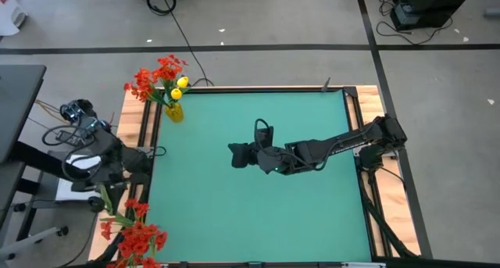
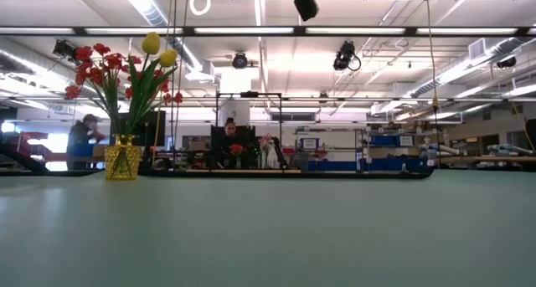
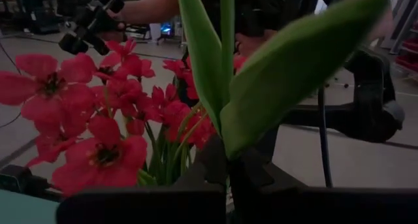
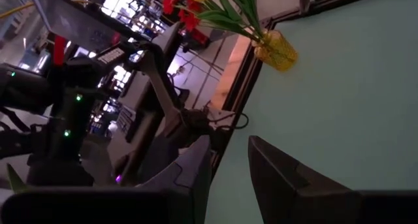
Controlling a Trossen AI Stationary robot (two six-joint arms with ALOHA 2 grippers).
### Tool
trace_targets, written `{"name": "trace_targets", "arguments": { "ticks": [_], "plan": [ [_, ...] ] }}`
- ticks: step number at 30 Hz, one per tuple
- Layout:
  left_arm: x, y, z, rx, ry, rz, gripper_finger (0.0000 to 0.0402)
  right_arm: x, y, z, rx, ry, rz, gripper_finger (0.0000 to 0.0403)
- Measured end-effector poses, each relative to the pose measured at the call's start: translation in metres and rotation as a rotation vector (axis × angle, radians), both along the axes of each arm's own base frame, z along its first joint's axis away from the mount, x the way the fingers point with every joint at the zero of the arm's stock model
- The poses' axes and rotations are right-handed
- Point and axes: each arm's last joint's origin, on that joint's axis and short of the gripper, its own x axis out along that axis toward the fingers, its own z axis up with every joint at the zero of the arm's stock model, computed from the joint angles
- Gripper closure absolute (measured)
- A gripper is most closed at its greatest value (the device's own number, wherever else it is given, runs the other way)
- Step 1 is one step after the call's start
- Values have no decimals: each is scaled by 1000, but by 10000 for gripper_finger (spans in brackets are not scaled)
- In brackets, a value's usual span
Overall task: Sort flowers into vase by color
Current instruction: Put the black flower into the transparent vase
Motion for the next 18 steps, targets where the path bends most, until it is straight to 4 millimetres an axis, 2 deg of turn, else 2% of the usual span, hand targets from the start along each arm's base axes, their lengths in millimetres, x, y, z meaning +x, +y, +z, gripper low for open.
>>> {"name": "trace_targets", "arguments": {
  "ticks": [9, 18],
  "plan": [
    [5, -3, 0, 12, -44, 14, 397, 0, 0, 0, -12, 12, 13, 291],
    [14, -11, -21, 54, 14, 17, 397, 0, 0, -1, -10, 21, 36, 291]
  ]
}}
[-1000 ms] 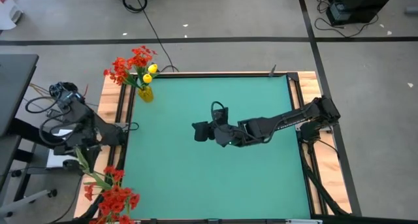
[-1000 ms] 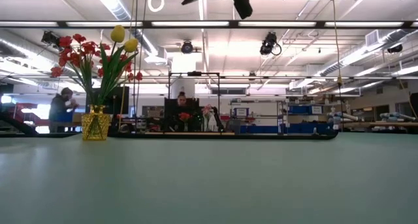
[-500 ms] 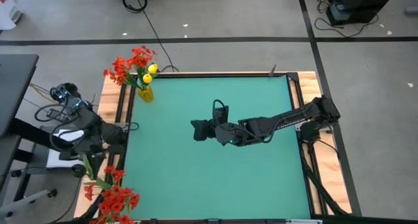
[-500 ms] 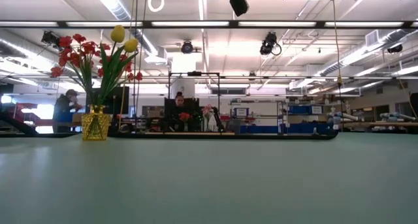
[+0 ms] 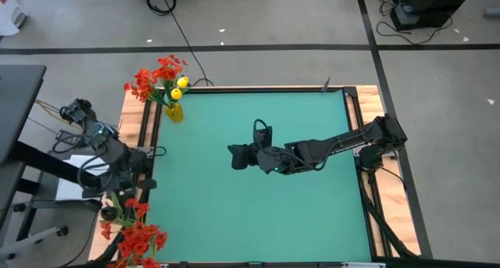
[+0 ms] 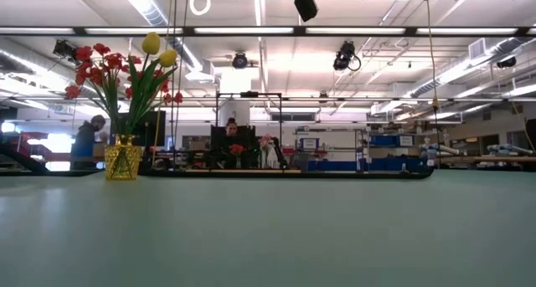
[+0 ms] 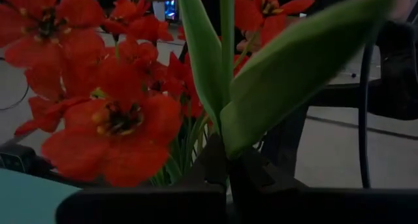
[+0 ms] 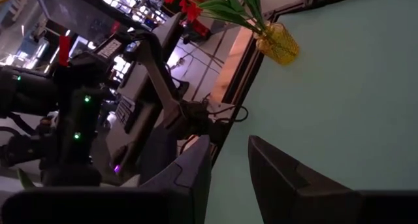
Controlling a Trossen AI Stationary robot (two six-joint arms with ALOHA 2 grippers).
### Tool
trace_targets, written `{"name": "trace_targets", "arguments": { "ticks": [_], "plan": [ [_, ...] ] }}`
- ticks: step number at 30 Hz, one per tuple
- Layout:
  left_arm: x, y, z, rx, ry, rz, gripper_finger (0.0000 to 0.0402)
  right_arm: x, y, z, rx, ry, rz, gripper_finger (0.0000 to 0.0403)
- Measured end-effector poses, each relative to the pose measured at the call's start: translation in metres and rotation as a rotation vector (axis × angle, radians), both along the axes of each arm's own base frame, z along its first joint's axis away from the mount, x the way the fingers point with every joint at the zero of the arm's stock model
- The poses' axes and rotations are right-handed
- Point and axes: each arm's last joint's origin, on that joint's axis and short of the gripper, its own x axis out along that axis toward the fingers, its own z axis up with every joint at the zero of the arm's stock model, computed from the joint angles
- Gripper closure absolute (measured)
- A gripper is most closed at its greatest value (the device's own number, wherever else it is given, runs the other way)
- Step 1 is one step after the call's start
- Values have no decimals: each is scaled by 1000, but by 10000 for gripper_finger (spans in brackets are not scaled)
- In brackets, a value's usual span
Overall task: Sort flowers into vase by color
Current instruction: Put the black flower into the transparent vase
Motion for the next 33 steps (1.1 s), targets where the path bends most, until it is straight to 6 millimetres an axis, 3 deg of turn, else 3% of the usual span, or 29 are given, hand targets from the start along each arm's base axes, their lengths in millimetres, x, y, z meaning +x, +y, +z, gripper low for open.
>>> {"name": "trace_targets", "arguments": {
  "ticks": [6, 11, 24, 33],
  "plan": [
    [0, 0, 0, -5, 27, 4, 392, 0, 0, 0, -3, 2, 3, 291],
    [0, 1, -3, 18, 72, 22, 363, 0, 0, 0, -7, 5, 7, 291],
    [1, 1, -6, 28, 194, 75, 223, 0, 1, 0, 0, 8, 33, 291],
    [-15, 15, 26, 74, 188, 91, 161, 1, -2, 0, 3, 13, 49, 291]
  ]
}}
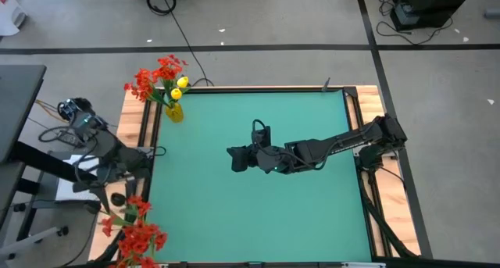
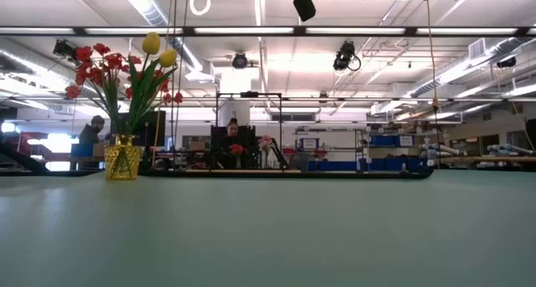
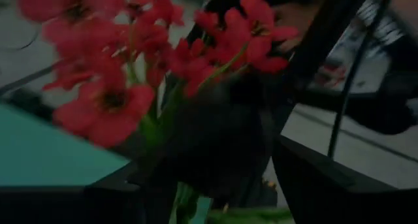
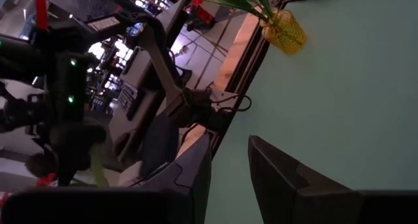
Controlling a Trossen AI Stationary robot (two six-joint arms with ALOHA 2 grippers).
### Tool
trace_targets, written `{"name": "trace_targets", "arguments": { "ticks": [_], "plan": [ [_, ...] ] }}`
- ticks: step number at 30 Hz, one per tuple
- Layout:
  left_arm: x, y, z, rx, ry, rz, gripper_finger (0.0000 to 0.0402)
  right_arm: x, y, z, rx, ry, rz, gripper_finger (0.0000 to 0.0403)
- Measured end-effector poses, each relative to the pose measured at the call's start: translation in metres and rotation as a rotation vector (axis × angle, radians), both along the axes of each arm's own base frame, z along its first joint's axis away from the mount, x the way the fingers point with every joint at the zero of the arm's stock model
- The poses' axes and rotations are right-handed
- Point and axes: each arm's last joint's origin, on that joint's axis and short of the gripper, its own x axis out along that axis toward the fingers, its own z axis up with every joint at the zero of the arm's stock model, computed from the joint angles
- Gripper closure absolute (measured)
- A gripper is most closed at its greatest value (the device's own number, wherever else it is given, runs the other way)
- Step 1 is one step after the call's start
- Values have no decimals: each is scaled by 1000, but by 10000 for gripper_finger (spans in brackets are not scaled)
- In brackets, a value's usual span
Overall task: Sort flowers into vase by color
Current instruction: Put the black flower into the transparent vase
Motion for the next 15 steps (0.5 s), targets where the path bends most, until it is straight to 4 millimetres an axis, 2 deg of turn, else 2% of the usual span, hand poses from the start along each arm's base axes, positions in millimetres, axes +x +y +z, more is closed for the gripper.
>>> {"name": "trace_targets", "arguments": {
  "ticks": [6, 12, 15],
  "plan": [
    [-8, 12, 11, 88, 27, 147, 154, 1, -5, 0, -16, 10, 7, 291],
    [4, 3, 2, 143, 178, 207, 154, 4, -13, 0, -11, 19, 59, 291],
    [6, 1, 7, 158, 194, 206, 154, 5, -18, 0, -4, 24, 75, 291]
  ]
}}
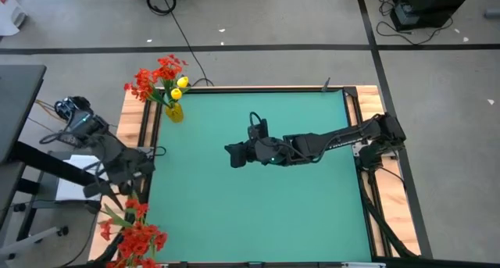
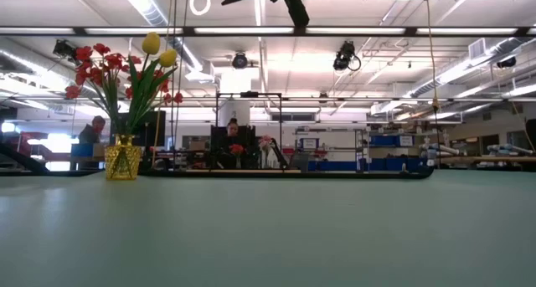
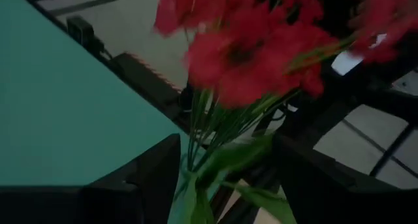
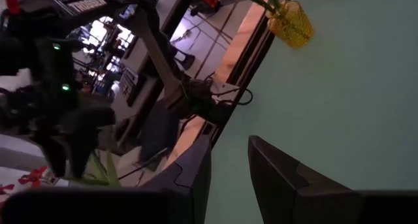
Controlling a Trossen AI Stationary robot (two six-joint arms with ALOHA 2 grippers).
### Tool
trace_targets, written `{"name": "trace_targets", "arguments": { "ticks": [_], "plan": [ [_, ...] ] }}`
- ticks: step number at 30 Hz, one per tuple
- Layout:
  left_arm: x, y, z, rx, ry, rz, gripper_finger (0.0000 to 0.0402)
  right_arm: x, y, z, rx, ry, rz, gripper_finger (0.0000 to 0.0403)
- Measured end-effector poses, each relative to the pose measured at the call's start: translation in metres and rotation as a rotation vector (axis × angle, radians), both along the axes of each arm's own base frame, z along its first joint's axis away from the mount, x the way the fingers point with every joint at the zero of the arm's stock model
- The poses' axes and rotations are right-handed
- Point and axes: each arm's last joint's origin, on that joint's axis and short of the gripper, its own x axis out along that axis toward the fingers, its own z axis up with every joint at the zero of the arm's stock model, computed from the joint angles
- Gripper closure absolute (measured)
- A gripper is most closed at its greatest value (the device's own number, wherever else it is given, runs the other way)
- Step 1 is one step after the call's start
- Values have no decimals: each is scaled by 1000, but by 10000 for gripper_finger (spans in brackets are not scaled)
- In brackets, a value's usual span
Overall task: Sort flowers into vase by color
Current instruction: Put the black flower into the transparent vase, then return to Home Position
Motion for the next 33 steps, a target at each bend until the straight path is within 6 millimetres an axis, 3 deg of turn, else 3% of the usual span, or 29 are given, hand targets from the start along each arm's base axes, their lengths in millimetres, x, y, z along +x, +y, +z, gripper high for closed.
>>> {"name": "trace_targets", "arguments": {
  "ticks": [9, 15, 20, 27, 33],
  "plan": [
    [-12, 14, 48, 69, -135, 31, 154, 1, -8, 0, -19, 10, 19, 291],
    [-16, 32, 78, 166, -383, 375, 162, 2, -9, 1, -194, 56, 60, 293],
    [-16, 38, 81, 199, -425, 528, 201, -1, -12, 10, -393, 91, 119, 324],
    [-4, 34, 86, 198, -443, 718, 268, -25, -39, 51, -634, 63, 216, 393],
    [40, 14, 92, 223, -452, 852, 304, -53, -68, 88, -800, -37, 351, 391]
  ]
}}
